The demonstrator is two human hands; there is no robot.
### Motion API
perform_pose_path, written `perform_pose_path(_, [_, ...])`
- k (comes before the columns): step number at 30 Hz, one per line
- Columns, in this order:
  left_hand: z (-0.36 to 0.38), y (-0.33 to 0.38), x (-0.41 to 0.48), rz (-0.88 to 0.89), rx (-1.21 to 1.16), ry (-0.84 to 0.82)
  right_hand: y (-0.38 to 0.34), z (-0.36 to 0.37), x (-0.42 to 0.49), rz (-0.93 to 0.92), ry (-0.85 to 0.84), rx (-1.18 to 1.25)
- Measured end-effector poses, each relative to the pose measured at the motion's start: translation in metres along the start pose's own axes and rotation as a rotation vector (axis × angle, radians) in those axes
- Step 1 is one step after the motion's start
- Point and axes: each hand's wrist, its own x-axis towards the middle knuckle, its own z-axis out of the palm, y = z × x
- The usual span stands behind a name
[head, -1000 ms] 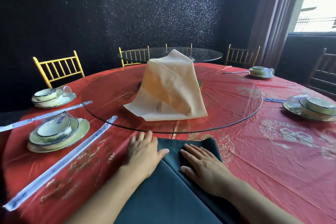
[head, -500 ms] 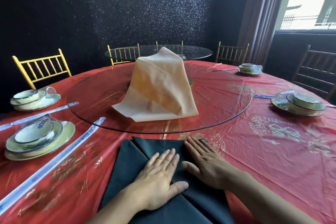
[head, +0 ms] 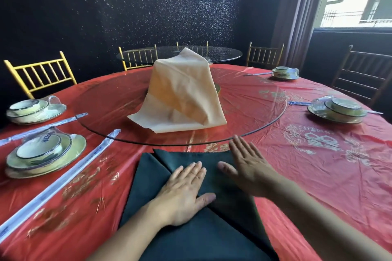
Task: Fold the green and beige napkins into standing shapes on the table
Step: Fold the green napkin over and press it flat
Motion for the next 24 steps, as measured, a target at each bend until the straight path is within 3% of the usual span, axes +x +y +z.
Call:
perform_pose_path(5, [0.001,-0.001,0.002,0.007,0.032,0.007,-0.055,0.023,-0.047,-0.1,0.006,0.015])
perform_pose_path(8, [0.0,-0.001,0.001,0.029,0.016,0.019,-0.049,0.04,-0.053,0.006,-0.027,-0.07])
perform_pose_path(14, [-0.003,0.003,0.0,0.005,0.011,-0.001,-0.039,0.038,-0.074,0.027,-0.039,-0.151])
perform_pose_path(20, [-0.003,0.002,0.0,0.002,0.011,-0.026,-0.012,0.046,-0.118,-0.101,0.084,-0.163])
perform_pose_path(24, [-0.002,0.001,0.001,0.004,0.002,-0.014,0.003,0.038,-0.132,-0.125,-0.063,-0.18])
